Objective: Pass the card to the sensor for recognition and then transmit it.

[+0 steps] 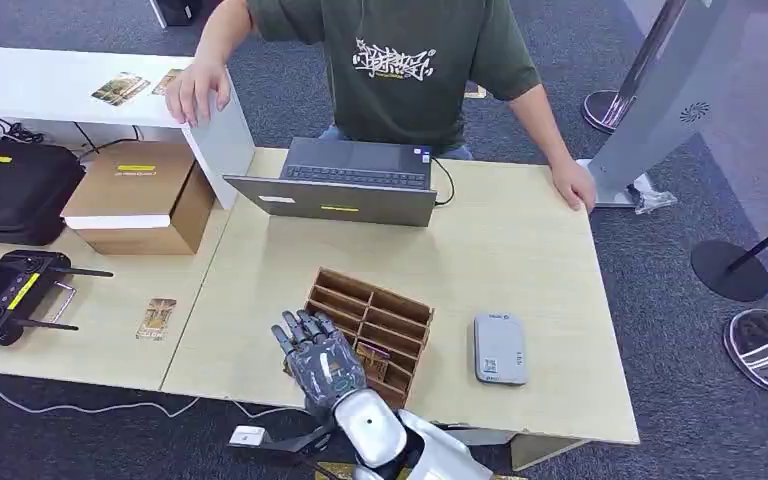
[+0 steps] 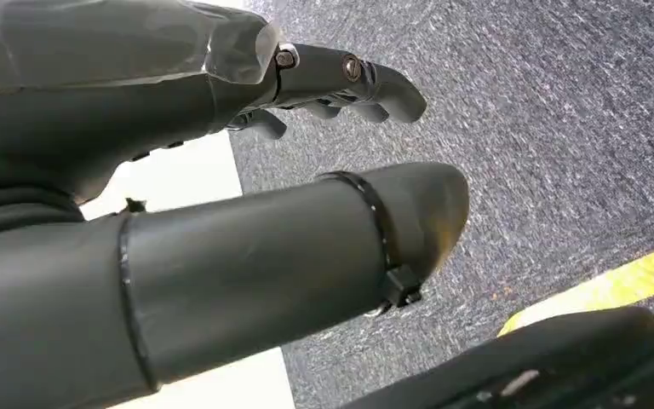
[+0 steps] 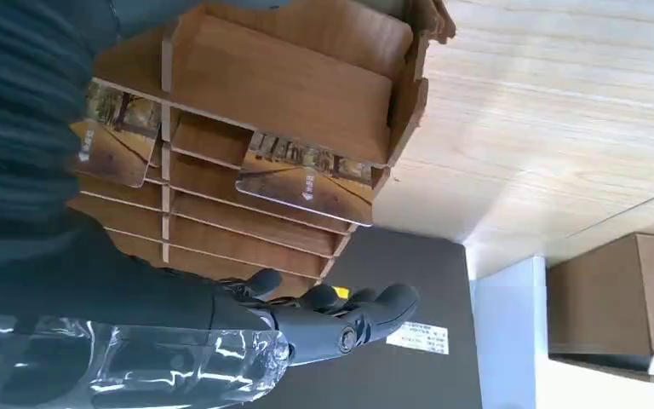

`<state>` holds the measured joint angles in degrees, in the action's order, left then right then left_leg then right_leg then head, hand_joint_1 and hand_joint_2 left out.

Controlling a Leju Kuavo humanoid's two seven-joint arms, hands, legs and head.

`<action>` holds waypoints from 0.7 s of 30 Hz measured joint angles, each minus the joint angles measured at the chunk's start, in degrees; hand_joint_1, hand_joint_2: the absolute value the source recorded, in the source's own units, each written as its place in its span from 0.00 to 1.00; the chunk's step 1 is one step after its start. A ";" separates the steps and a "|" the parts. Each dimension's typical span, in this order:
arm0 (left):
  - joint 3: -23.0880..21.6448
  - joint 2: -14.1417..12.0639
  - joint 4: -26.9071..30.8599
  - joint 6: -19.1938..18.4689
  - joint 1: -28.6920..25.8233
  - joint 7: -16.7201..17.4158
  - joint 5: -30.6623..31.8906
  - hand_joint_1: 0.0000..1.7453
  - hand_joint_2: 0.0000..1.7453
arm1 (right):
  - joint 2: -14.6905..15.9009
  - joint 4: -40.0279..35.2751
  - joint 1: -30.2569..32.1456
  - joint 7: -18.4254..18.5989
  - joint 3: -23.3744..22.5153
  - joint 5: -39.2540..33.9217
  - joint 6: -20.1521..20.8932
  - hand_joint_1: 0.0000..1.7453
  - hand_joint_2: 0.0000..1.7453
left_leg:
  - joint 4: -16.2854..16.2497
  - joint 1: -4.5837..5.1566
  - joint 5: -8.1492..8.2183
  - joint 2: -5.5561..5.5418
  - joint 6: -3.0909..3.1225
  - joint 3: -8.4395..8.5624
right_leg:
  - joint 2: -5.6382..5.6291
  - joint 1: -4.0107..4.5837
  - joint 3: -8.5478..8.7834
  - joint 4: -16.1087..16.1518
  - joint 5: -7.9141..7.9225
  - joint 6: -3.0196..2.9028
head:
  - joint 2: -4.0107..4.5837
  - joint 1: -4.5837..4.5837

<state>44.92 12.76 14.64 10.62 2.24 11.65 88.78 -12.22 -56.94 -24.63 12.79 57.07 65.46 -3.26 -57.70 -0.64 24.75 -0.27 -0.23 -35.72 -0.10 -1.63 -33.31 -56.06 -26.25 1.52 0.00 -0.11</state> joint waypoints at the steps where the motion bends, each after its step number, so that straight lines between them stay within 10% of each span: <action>1: 0.00 0.00 0.00 0.00 0.00 0.00 0.00 0.00 0.00 | -0.07 0.07 -0.11 0.00 0.09 -0.04 -0.06 0.00 1.00 | 0.00 0.00 0.00 0.00 0.00 0.00 | 0.00 0.00 0.00 0.00 0.00 0.00 | 0.00 0.00; 21: 0.00 0.37 -0.22 0.96 0.00 -1.03 -0.07 0.00 0.00 | -3.12 5.05 -1.53 -0.52 0.17 -1.20 -3.54 0.00 1.00 | 0.00 0.00 0.00 0.00 0.00 0.00 | 0.00 0.00 0.00 0.00 0.00 0.00 | 0.00 0.00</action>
<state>44.92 13.14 14.43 11.58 2.25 10.62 88.72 -15.34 -51.89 -26.16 12.26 57.24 64.26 -6.80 -57.70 -0.64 24.75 -0.27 -0.23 -35.72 -0.10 -1.63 -33.31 -56.06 -26.25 1.52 0.00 -0.11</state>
